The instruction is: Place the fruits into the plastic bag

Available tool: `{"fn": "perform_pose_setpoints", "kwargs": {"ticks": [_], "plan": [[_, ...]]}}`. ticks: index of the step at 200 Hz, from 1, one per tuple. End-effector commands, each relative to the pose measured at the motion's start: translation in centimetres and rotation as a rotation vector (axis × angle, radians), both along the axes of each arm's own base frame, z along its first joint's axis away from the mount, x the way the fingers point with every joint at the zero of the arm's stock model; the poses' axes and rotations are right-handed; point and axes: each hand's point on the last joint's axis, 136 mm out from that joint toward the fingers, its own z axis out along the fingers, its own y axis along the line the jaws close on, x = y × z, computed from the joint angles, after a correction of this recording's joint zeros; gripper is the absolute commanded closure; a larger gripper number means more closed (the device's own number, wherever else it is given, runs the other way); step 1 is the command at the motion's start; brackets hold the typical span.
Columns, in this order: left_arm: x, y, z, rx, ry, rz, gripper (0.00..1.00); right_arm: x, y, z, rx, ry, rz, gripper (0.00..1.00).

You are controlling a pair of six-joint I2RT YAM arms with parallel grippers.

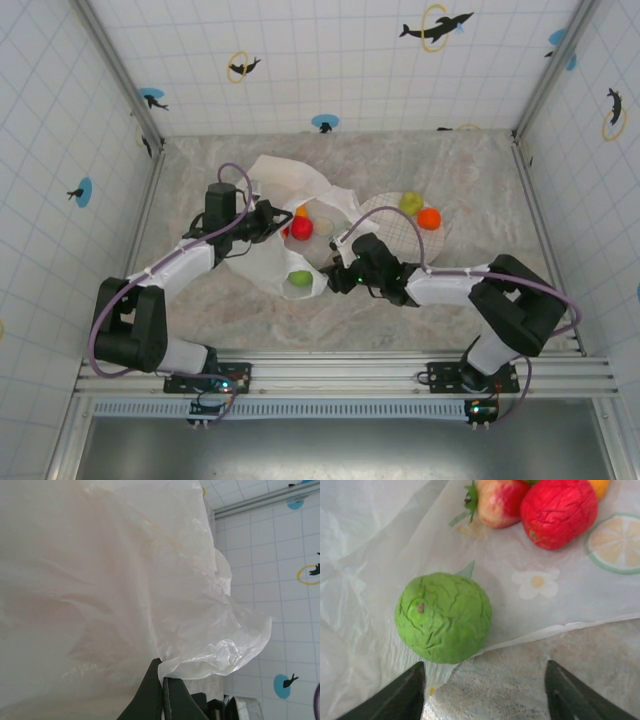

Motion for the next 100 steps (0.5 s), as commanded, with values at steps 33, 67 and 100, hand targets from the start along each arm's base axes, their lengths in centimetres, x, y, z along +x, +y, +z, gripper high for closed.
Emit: {"fn": "perform_pose_setpoints", "kwargs": {"ticks": [33,67,100], "plan": [[0.2,0.1,-0.2,-0.010,0.002,-0.004,1.00,0.5,4.3,-0.9,0.039,0.025,0.087,0.47],[0.1,0.1,-0.1,-0.011,-0.002,-0.006,1.00,2.7,7.4,0.0,0.106,0.010,0.074,0.50],[0.1,0.1,-0.1,-0.012,-0.001,-0.010,1.00,5.0,10.3,-0.2,0.142,0.027,0.051,0.51]]}}
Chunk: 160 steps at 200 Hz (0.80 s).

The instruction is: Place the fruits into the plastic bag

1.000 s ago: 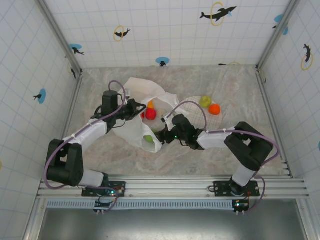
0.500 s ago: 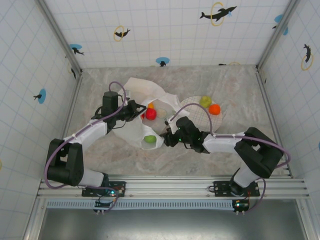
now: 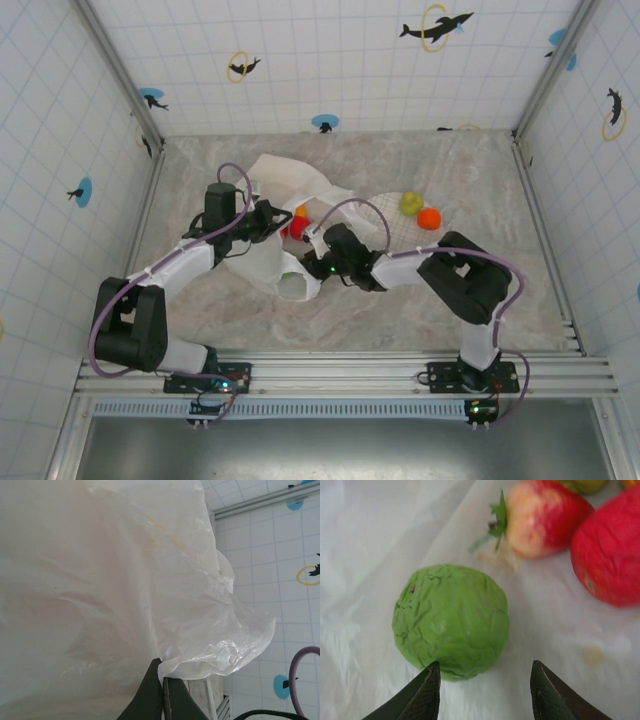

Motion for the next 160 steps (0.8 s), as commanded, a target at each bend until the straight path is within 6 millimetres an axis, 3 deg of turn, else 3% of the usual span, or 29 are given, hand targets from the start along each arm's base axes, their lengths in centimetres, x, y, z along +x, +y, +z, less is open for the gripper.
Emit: {"fn": "perform_pose_setpoints", "kwargs": {"ticks": [1,35,70,123,160], "plan": [[0.0,0.0,0.0,-0.010,-0.002,-0.011,1.00,1.6,2.8,1.2,0.075,-0.006,-0.006,0.51],[0.0,0.0,-0.1,-0.010,-0.001,-0.011,1.00,2.1,3.1,1.0,0.074,0.009,-0.023,0.49],[0.0,0.1,0.0,-0.012,-0.003,-0.011,1.00,1.7,-0.1,1.5,0.016,-0.001,-0.082,0.44],[0.0,0.3,0.0,-0.015,-0.003,-0.005,1.00,0.7,-5.5,-1.4,-0.224,-0.043,-0.129,0.32],[0.1,0.3,-0.1,-0.016,0.002,-0.004,1.00,2.4,-5.5,-2.7,-0.355,-0.089,-0.126,0.24]]}}
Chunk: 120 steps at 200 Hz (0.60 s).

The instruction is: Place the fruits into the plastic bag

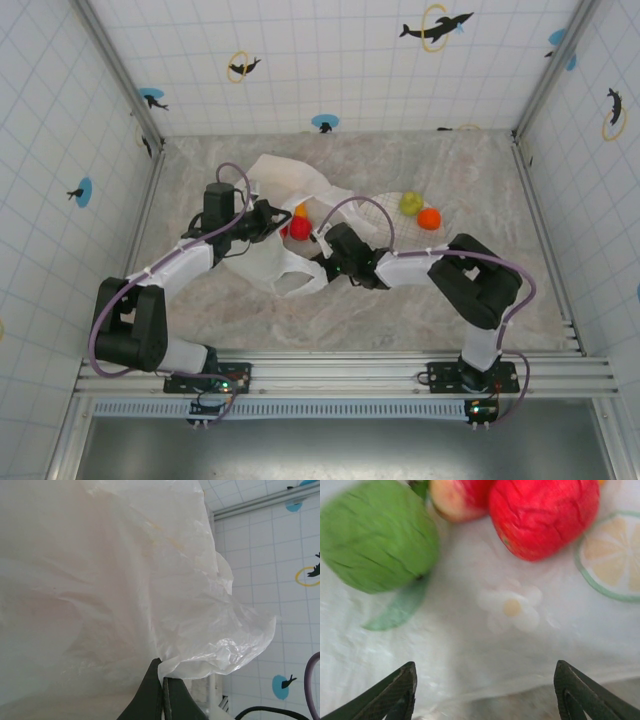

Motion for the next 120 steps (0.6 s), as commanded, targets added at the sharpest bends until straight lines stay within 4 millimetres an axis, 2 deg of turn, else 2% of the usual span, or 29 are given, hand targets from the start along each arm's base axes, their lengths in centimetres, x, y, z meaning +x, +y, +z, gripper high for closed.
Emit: {"fn": "perform_pose_setpoints", "kwargs": {"ticks": [1,46,68,86,120], "plan": [[0.0,0.1,-0.2,-0.012,0.001,-0.007,1.00,1.5,-0.5,-0.9,-0.121,-0.044,-0.004,0.24],[0.0,0.1,-0.3,-0.012,0.005,-0.006,1.00,2.2,0.7,-2.6,-0.152,-0.025,0.021,0.17],[-0.1,0.1,-0.3,-0.013,0.004,-0.009,1.00,2.2,0.8,-3.7,-0.188,-0.007,0.030,0.17],[-0.1,0.1,-0.2,-0.011,0.002,-0.007,1.00,2.0,0.4,-4.6,-0.221,0.011,0.029,0.23],[-0.1,0.1,0.0,-0.013,-0.001,-0.010,1.00,0.3,-1.1,-6.6,-0.312,0.036,0.031,0.48]]}}
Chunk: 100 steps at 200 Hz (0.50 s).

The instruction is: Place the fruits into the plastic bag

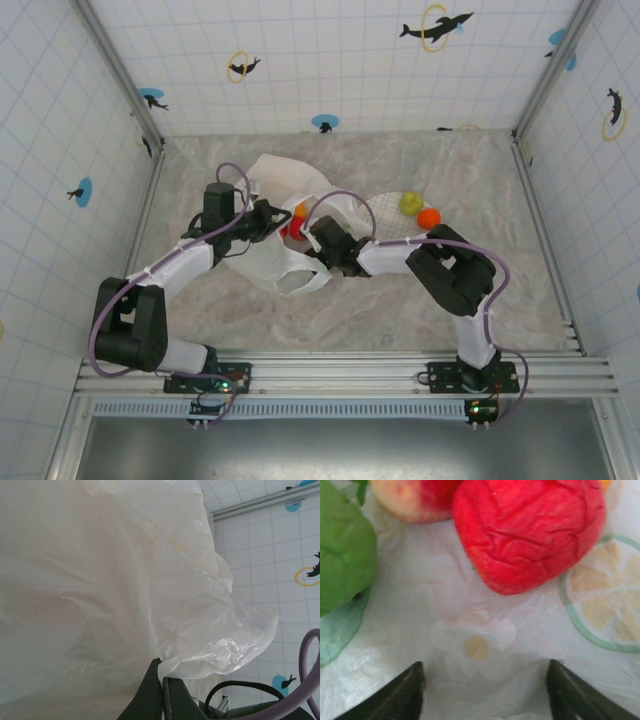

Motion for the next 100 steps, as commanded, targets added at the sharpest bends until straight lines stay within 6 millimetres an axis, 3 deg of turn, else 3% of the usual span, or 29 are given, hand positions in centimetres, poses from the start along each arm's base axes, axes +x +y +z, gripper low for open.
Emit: {"fn": "perform_pose_setpoints", "kwargs": {"ticks": [1,28,74,100], "plan": [[-0.1,0.2,-0.1,-0.012,0.002,-0.008,1.00,-2.7,-2.4,-4.4,-0.161,0.089,0.008,0.49],[-0.1,0.3,0.0,-0.013,0.000,-0.006,1.00,-2.8,-3.2,-4.3,-0.199,0.051,-0.012,0.64],[0.2,0.6,0.2,-0.005,-0.009,0.004,1.00,-1.1,-2.1,-1.4,-0.123,-0.017,-0.069,0.95],[0.5,1.0,0.5,-0.005,-0.015,0.016,1.00,-0.2,-1.2,1.4,-0.033,-0.060,-0.100,1.00]]}}
